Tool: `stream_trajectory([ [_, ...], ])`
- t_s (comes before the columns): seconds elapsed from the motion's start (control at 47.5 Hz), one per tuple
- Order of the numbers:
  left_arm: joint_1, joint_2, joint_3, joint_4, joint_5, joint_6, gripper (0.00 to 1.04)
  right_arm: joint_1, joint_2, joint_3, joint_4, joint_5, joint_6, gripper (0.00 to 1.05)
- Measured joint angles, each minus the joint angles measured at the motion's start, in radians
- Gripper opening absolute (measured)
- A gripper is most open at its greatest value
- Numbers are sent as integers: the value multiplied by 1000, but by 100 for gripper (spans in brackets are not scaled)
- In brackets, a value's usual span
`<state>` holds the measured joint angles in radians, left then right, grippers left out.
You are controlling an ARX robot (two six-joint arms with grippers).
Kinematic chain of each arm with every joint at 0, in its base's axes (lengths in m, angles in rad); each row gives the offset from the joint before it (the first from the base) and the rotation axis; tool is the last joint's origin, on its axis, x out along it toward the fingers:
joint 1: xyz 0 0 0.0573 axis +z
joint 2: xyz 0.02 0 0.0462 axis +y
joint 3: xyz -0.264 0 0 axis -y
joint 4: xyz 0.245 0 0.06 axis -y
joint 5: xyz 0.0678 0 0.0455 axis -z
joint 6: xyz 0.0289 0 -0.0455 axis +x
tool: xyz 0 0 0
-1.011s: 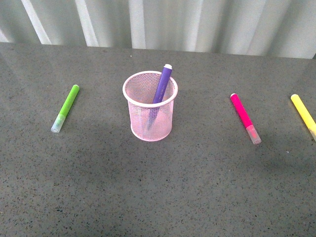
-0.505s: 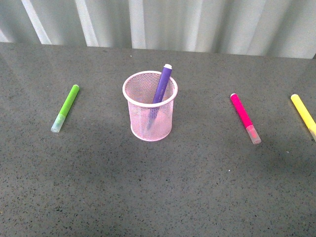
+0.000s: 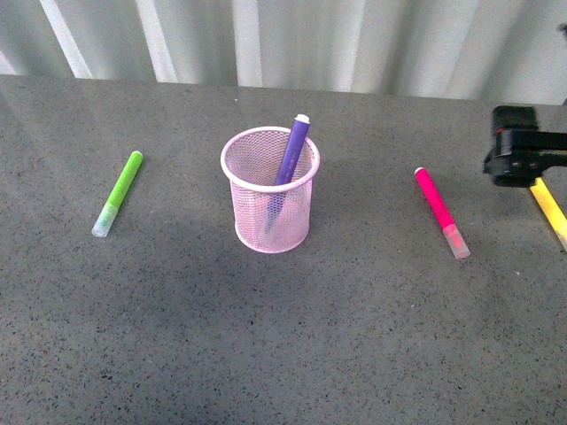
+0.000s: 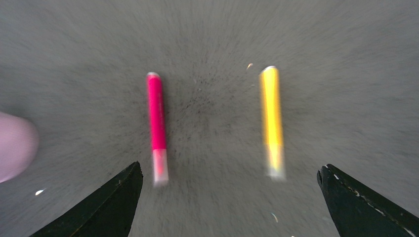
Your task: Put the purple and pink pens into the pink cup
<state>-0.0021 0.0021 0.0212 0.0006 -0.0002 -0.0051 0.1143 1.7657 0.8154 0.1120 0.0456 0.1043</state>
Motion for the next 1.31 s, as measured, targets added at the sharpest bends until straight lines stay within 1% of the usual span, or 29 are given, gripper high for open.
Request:
stream_trajectory([
  [0.042, 0, 0, 0, 0, 0, 0, 98, 15, 61, 42, -5, 18, 8, 98],
  [0.168, 0, 0, 0, 0, 0, 0, 98, 42, 182, 150, -50, 23, 42, 98],
  [0.442, 0, 0, 0, 0, 0, 0, 98, 55, 339, 303, -103, 10, 81, 98],
  [0.884, 0, 0, 0, 0, 0, 0, 98, 72, 435, 409, -142, 2, 97, 97],
  [0.947, 0, 0, 0, 0, 0, 0, 98, 76, 439, 415, -147, -2, 101, 91],
  [1.137, 0, 0, 0, 0, 0, 0, 98, 90, 450, 433, -161, -20, 103, 66],
  [1.179, 0, 0, 0, 0, 0, 0, 98, 92, 451, 434, -163, -22, 104, 63],
  [1.305, 0, 0, 0, 0, 0, 0, 98, 96, 456, 434, -164, -28, 108, 47],
])
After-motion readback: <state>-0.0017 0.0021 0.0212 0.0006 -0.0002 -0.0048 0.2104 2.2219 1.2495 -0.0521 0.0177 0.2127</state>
